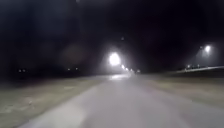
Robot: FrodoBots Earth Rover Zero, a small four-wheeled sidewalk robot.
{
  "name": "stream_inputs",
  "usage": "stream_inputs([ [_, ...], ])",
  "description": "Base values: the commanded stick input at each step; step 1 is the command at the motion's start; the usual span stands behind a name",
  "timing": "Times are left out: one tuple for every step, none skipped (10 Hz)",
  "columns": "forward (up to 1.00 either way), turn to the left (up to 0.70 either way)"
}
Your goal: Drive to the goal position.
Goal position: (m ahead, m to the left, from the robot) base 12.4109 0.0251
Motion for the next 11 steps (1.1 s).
stream_inputs([
  [1.00,0.00],
  [1.00,0.00],
  [1.00,0.00],
  [1.00,0.00],
  [1.00,0.00],
  [1.00,0.00],
  [1.00,0.00],
  [1.00,0.00],
  [1.00,0.00],
  [1.00,0.00],
  [1.00,0.00],
])
